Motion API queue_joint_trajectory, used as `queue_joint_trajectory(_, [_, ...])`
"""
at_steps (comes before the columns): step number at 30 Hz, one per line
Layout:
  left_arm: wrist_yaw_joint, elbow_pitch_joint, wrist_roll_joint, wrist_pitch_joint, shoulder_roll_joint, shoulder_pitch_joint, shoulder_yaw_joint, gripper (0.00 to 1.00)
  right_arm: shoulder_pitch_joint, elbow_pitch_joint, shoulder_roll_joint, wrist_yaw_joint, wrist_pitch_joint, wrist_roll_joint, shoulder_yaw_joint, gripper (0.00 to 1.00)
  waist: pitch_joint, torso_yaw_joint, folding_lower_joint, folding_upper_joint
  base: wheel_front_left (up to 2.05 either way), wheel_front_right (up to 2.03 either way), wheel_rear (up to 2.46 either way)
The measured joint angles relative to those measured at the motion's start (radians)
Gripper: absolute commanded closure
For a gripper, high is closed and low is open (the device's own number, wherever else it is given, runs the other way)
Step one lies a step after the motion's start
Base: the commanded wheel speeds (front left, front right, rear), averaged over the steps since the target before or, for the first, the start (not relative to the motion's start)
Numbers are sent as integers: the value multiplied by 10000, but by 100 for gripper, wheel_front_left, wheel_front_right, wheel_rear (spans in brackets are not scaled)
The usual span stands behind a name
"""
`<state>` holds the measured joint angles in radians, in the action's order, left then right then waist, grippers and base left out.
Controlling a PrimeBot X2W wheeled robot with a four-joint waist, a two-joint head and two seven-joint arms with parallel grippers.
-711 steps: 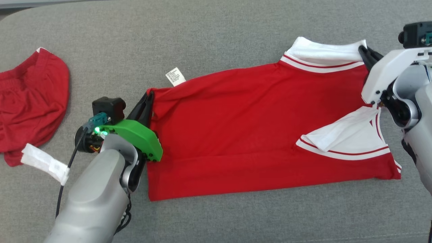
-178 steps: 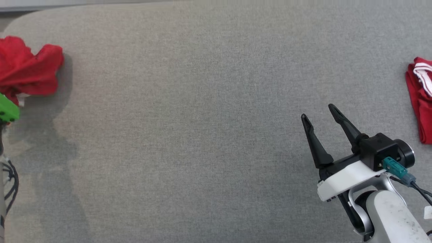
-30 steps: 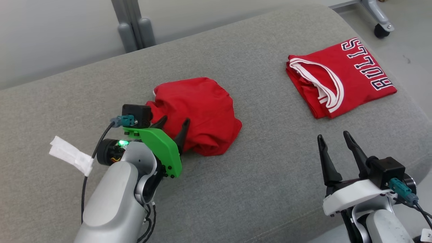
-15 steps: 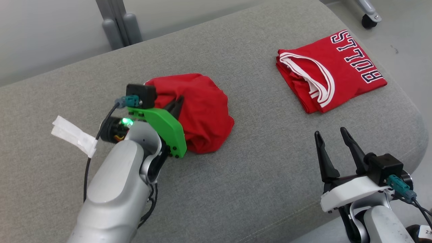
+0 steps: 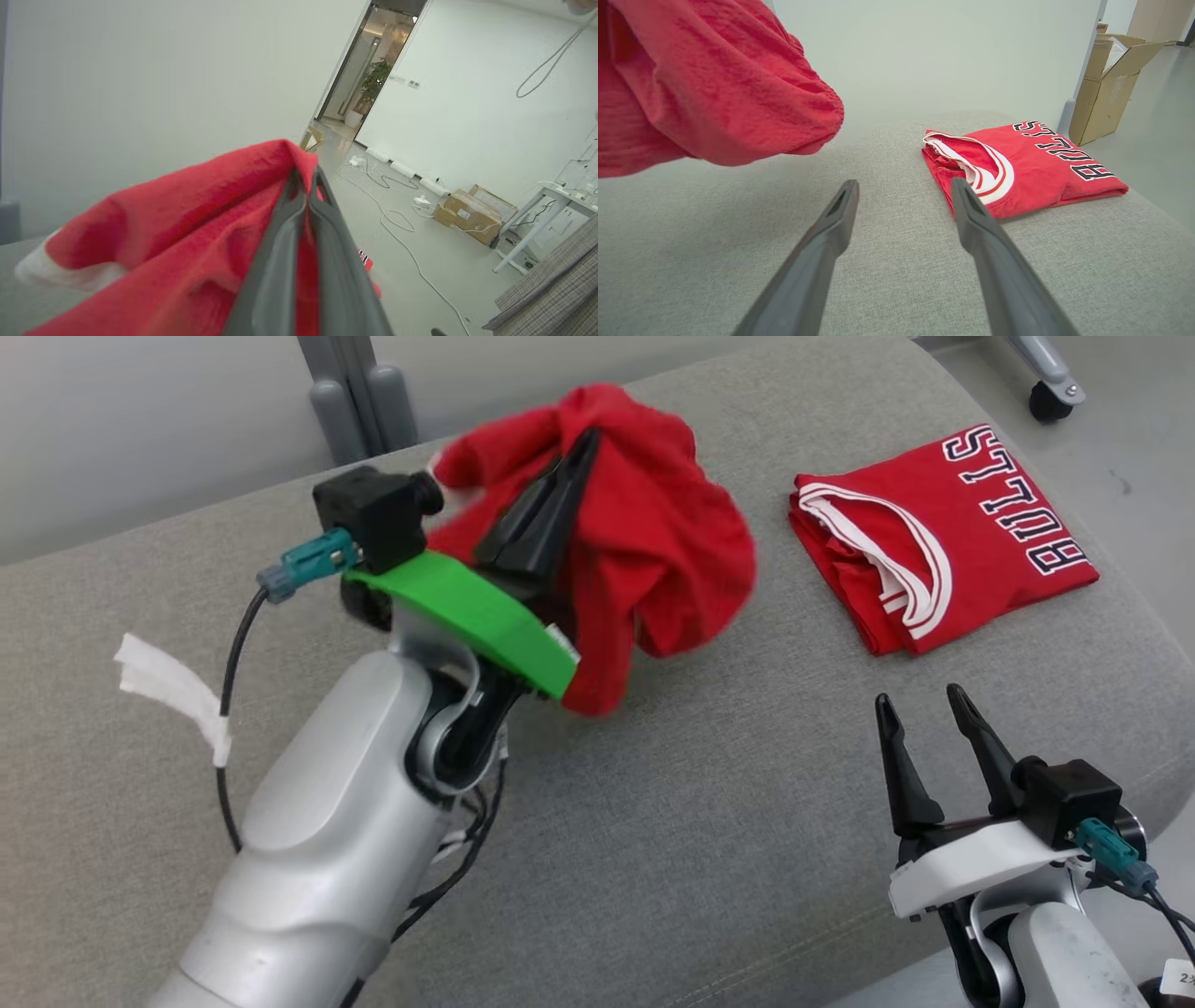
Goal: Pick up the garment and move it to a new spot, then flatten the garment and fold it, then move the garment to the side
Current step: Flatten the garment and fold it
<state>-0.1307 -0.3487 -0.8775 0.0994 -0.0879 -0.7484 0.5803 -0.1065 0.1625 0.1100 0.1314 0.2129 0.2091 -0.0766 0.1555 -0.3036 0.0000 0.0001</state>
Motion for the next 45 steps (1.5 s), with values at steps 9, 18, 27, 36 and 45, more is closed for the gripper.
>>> queue_joint_trajectory(9, [696,-1929,155,-94,-1517,2029,17,100,40,-142,-6,0,-33,-13,90,0,61,573,0,-1,0,0,0])
queue_joint_trajectory(18, [1567,-2330,380,15,-2178,2805,-54,0,100,-309,69,0,-138,-46,86,0,129,1383,0,0,0,0,0])
queue_joint_trajectory(27, [1906,-1200,849,-357,-2376,2261,199,0,100,-349,38,0,-236,-100,61,0,0,1859,0,0,0,0,0])
queue_joint_trajectory(36, [1595,-146,1112,-3200,-1534,943,1818,0,103,-337,65,0,-236,-84,-27,0,-67,1611,0,0,0,0,0])
queue_joint_trajectory(45, [1363,-1709,1323,-5033,-568,-410,2859,0,-110,-272,-15,0,-125,6,-234,0,159,774,0,0,0,0,0])
